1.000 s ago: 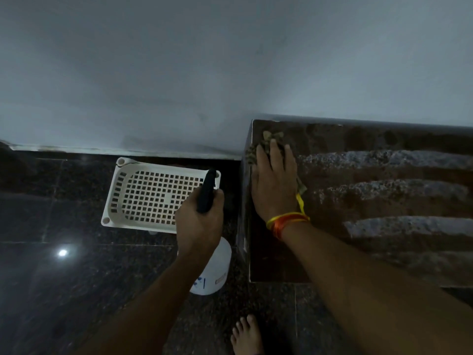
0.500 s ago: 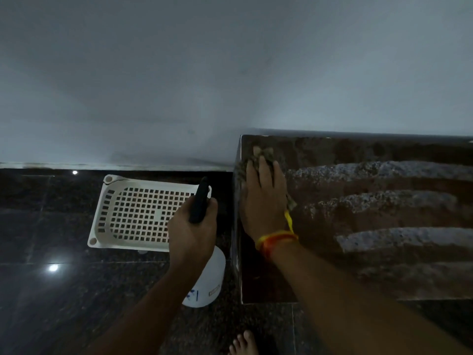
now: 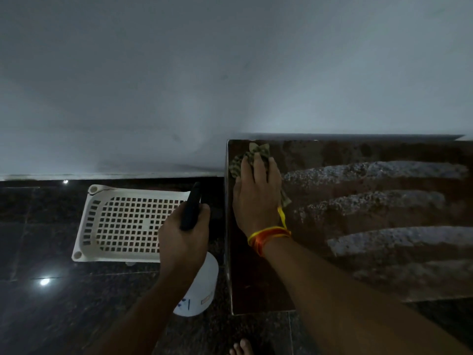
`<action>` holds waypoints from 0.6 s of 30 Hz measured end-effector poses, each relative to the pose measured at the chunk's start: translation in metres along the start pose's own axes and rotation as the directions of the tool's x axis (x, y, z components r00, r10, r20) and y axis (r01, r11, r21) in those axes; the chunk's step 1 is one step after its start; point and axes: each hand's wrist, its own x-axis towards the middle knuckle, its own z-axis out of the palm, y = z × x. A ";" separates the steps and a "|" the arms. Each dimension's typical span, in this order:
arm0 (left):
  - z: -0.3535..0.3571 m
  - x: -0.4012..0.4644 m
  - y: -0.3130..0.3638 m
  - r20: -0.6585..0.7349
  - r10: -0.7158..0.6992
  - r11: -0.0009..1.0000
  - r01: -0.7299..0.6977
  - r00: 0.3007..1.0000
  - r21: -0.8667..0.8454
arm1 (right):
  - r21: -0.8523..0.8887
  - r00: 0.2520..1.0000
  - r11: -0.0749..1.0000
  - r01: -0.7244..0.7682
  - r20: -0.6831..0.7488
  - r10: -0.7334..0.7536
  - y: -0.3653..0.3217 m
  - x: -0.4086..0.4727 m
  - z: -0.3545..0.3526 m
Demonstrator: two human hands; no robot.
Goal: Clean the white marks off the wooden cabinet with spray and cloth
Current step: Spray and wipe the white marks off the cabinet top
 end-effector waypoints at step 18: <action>0.002 0.000 -0.003 0.028 -0.001 1.000 0.001 1.000 0.010 | -0.063 0.998 0.998 0.009 0.059 -0.006 0.070 0.048 -0.002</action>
